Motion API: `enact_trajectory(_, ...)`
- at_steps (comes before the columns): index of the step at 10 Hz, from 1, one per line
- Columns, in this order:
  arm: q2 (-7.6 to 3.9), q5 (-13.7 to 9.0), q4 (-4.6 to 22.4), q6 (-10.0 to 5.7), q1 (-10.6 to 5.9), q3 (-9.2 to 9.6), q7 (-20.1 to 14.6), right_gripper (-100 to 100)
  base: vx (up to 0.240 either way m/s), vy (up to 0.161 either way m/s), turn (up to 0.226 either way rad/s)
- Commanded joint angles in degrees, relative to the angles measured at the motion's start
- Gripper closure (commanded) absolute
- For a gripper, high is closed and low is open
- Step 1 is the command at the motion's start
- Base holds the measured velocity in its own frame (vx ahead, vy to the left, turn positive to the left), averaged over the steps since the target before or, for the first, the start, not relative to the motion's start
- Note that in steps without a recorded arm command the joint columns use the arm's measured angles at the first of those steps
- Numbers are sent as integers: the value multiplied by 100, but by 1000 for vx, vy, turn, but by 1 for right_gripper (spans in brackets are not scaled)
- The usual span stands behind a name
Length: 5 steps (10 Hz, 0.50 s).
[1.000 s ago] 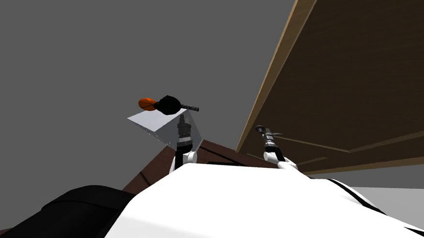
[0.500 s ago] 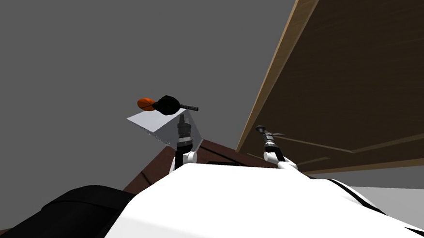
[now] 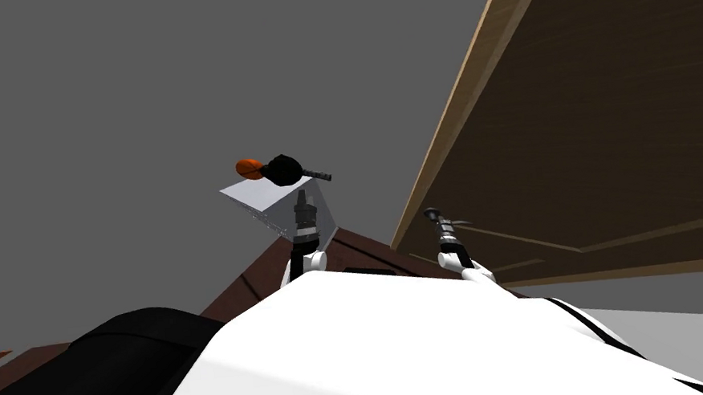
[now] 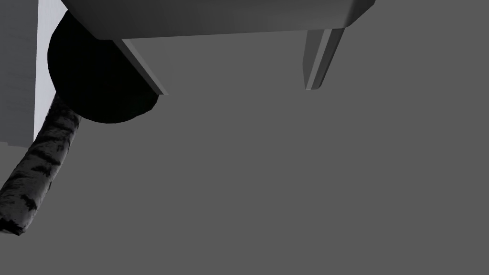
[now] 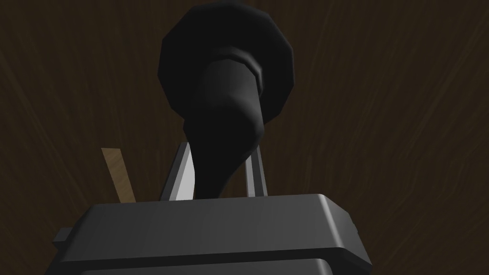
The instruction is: Pull the door open
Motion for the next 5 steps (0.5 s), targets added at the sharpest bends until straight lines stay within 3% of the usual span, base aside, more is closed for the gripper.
enact_trajectory(1,-37,52,3,-33,31,95,-96,100,-184,-25,84)
enact_trajectory(5,-193,203,-107,-97,128,374,-399,100,-223,-49,128)
